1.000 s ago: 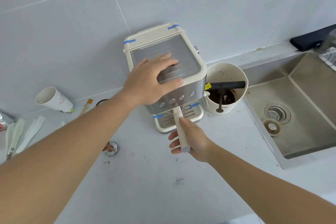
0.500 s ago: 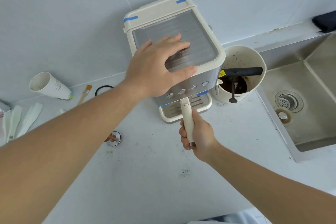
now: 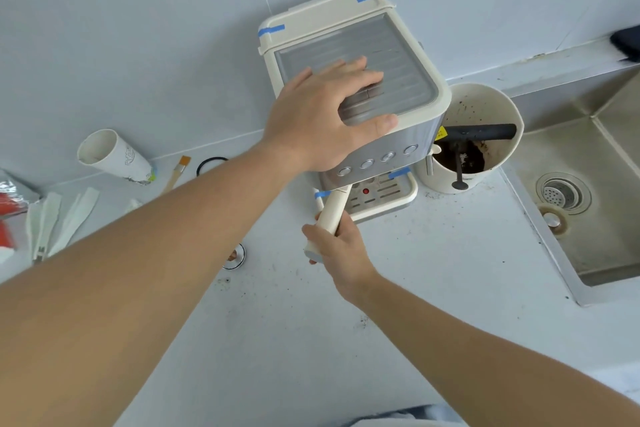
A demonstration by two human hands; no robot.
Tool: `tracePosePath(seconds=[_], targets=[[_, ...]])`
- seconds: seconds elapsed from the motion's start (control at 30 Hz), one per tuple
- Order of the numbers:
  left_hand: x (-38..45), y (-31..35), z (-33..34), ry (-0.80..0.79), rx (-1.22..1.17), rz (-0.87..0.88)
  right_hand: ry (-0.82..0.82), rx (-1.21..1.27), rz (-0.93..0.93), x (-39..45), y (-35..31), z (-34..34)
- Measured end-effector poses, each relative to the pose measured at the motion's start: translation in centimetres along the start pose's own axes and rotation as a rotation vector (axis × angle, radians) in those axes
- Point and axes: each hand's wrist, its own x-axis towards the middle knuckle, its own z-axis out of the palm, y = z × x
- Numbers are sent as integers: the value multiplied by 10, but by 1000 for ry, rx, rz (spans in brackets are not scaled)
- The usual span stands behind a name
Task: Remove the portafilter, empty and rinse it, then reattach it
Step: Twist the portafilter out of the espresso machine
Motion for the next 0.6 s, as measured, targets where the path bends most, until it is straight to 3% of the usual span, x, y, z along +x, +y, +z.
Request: tracePosePath(seconds=[0.13,0.6], targets=[[0,0,-2,2,-8,8,-42,2,22,9,-4,-2],[2,-3,1,3,-10,13,35,15,24,31,-3,28]])
